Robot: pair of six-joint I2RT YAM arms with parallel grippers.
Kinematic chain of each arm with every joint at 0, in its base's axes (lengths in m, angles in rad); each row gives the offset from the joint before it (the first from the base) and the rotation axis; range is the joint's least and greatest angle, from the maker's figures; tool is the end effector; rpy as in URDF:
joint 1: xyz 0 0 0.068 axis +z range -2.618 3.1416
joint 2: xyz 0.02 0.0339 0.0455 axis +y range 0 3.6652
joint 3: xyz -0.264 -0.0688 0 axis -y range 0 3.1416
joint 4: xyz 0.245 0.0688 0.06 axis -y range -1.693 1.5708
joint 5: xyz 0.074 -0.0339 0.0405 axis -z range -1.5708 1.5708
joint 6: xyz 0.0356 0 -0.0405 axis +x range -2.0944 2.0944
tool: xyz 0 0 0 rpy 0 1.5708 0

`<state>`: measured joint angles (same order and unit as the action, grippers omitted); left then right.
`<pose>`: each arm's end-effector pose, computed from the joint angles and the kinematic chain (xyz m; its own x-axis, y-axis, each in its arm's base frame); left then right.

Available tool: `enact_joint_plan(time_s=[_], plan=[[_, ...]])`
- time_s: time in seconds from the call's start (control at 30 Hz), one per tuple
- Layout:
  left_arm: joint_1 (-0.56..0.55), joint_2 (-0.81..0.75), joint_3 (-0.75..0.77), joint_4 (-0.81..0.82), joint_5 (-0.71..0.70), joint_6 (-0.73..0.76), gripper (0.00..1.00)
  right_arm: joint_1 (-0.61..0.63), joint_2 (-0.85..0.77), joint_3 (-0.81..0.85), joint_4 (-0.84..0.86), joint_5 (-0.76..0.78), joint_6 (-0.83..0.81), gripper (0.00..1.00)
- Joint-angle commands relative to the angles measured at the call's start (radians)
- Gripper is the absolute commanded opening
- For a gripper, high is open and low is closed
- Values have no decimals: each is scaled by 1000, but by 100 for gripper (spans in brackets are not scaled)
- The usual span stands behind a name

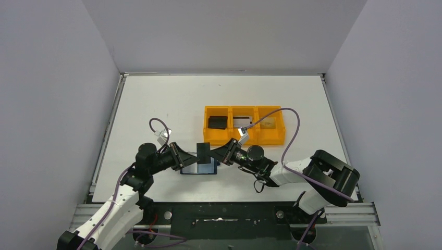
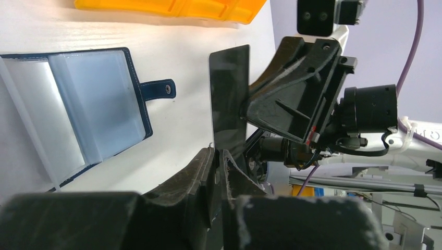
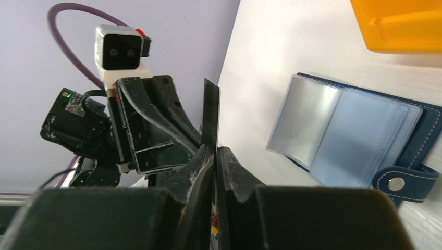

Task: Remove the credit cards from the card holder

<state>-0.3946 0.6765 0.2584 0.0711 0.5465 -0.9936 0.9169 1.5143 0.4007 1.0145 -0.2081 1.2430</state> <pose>0.1411 -0.0788 0.1986 -0.8246 -0.4321 -0.3650 0.1623 0.4374 -0.8845 0.1617 0.2230 0.1730 -0.8730 0.3837 -0.3010 -0.2333 0.2134 0.9487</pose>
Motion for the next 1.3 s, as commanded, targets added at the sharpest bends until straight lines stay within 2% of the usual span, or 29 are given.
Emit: enact_joint_plan(time_s=[0.0, 0.07, 0.33, 0.43, 0.5, 0.73, 0.87, 1.07, 1.2, 1.27], plan=[[3, -5, 11, 59, -9, -7, 12, -5, -55, -1, 22, 39, -31, 3], [3, -3, 14, 59, -9, -5, 16, -4, -61, 2, 8, 38, -35, 0], [3, 19, 36, 13, -30, 25, 32, -5, -76, 7, -52, 63, -40, 0], [3, 25, 43, -48, -59, 42, 45, -4, -103, 12, -133, 99, -48, 0], [3, 39, 47, -90, -74, 53, 50, -2, -134, 25, -249, 150, -54, 0], [-2, 204, 114, -178, -136, 125, 52, 11, -247, 68, -623, 338, -66, 0], [-51, 292, 196, -263, -246, 190, 55, 15, -301, 62, -692, 393, -63, 0], [-218, 432, 336, -375, -492, 230, 57, 32, -391, 41, -775, 490, -42, 0], [-273, 511, 388, -393, -571, 227, 59, 47, -452, 34, -832, 555, -35, 0], [-290, 554, 423, -409, -595, 247, 63, 55, -482, 34, -858, 581, -35, 0]])
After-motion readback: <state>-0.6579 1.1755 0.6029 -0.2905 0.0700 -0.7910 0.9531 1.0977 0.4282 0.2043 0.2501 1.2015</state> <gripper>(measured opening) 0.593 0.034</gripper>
